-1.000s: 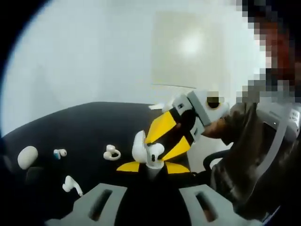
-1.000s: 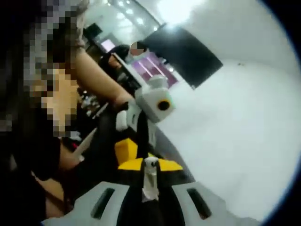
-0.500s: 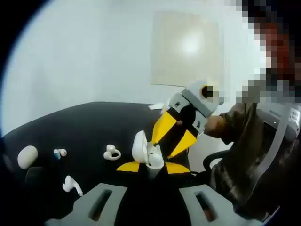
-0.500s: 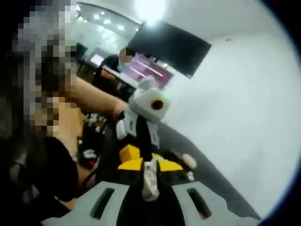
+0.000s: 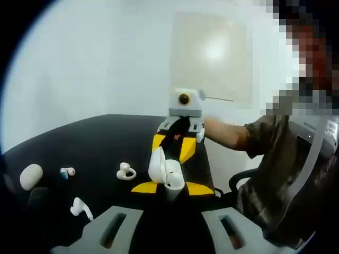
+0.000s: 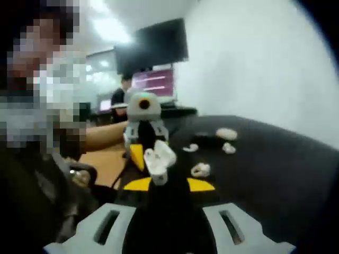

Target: Pick up three earphones and place each one into its charging case using tactile feedback, ensure that each earphone is properly inserted and securely positioned inside the case.

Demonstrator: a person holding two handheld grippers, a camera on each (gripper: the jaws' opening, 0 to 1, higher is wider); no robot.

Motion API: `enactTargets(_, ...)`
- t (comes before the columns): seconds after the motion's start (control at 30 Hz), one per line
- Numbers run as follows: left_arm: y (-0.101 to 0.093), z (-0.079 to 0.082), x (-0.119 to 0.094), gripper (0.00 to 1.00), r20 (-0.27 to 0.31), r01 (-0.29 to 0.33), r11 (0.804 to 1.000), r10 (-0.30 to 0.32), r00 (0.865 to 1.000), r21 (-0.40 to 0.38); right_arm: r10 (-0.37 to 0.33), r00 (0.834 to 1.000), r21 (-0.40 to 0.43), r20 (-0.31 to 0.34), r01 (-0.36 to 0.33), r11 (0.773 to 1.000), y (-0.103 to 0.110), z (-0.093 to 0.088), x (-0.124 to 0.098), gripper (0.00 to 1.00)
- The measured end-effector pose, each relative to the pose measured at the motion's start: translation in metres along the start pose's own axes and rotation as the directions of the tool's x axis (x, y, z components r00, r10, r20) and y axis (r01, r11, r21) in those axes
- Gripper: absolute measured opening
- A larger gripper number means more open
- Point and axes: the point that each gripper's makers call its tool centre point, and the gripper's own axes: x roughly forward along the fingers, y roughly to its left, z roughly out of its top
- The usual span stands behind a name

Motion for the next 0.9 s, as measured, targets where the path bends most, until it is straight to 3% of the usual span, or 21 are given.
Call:
enactTargets(0.17,0.0,0.0,0.0,0.15,0.0,-0.001,1.0,0.001,1.0,0.002,0.068,0.998,-0.026,-0.006,-0.068,0.997,0.012,0.005,0.019,0.26)
enactTargets(0.3,0.0,-0.001,0.0,0.15,-0.002,-0.004,1.0,0.004,1.0,0.006,0.072,0.996,-0.048,-0.053,-0.075,0.996,0.015,-0.006,0.027,0.18)
enactTargets(0.57,0.001,-0.002,0.0,0.14,-0.008,-0.011,1.0,0.011,1.0,0.017,0.068,0.996,-0.058,-0.054,-0.071,0.996,0.016,-0.005,0.023,0.18)
enactTargets(0.63,0.002,-0.002,0.0,0.14,-0.01,-0.014,1.0,0.014,1.0,0.014,0.065,0.996,-0.058,-0.068,-0.069,0.996,0.014,-0.006,0.018,0.23)
enactTargets(0.67,0.002,-0.002,0.0,0.13,-0.011,-0.014,1.0,0.014,1.0,0.007,0.064,0.996,-0.05,-0.069,-0.067,0.996,0.012,-0.005,0.01,0.32)
enactTargets(0.73,0.002,-0.002,0.0,0.13,-0.012,-0.016,1.0,0.016,1.0,0.008,0.06,0.996,-0.017,0.066,-0.059,0.998,0.008,0.019,-0.005,0.33)
enactTargets(0.77,0.002,-0.002,0.0,0.13,-0.012,-0.016,1.0,0.016,1.0,0.011,0.061,0.986,0.023,0.156,-0.066,0.998,0.006,0.036,-0.013,0.3)
enactTargets(0.83,0.002,-0.002,0.001,0.13,-0.012,-0.015,1.0,0.015,1.0,0.013,0.035,0.945,0.125,0.324,-0.079,0.989,-0.005,0.074,-0.026,0.27)
enactTargets(0.87,0.002,-0.002,0.001,0.13,-0.012,-0.014,1.0,0.014,1.0,0.014,-0.002,0.933,0.196,0.36,-0.073,0.978,-0.014,0.088,-0.027,0.26)
enactTargets(0.9,0.003,-0.002,0.001,0.13,-0.012,-0.013,1.0,0.014,1.0,0.015,-0.041,0.94,0.248,0.34,-0.048,0.968,-0.022,0.092,-0.02,0.26)
